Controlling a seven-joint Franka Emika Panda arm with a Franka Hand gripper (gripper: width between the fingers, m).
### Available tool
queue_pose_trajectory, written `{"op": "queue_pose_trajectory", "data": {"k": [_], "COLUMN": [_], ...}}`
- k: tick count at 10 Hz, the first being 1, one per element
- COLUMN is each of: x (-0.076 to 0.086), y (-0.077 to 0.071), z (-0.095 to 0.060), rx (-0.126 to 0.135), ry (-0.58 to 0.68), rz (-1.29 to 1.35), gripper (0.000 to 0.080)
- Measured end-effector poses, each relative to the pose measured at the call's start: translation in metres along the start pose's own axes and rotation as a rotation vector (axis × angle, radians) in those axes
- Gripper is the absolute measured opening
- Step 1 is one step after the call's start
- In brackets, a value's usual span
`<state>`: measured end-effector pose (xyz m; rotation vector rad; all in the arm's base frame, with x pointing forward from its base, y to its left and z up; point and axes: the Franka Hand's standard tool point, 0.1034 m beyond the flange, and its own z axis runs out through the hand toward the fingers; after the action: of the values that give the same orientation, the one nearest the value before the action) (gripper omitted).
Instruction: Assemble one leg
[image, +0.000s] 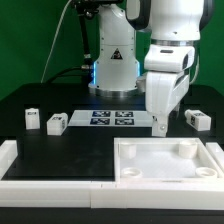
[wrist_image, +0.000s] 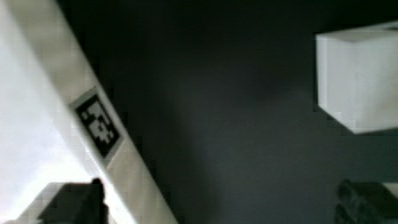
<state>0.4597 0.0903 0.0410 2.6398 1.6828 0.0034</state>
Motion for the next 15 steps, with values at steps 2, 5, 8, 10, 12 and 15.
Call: {"op": "queue_pose_trajectory", "data": {"k": [2,5,8,10,12,15], "x": [-0.019,0.003,0.031,0.036,0.037,0.034], "y": [-0.014,-0.044,-0.065,-0.072,-0.071,-0.083], "z": [0.006,0.002,-0.014,-0.018,-0.017,-0.016], "rx": [0.032,0.064,0.073,0.08,0.08,0.172], "ry": [0.026,0.004,0.005,-0.014,-0.013,-0.315], "rz": [0.416,0.832,1.013,0.982,0.983,0.931], "gripper": [0.0649,0.0649,0.0649,0.0649,0.0649,0.0649]}}
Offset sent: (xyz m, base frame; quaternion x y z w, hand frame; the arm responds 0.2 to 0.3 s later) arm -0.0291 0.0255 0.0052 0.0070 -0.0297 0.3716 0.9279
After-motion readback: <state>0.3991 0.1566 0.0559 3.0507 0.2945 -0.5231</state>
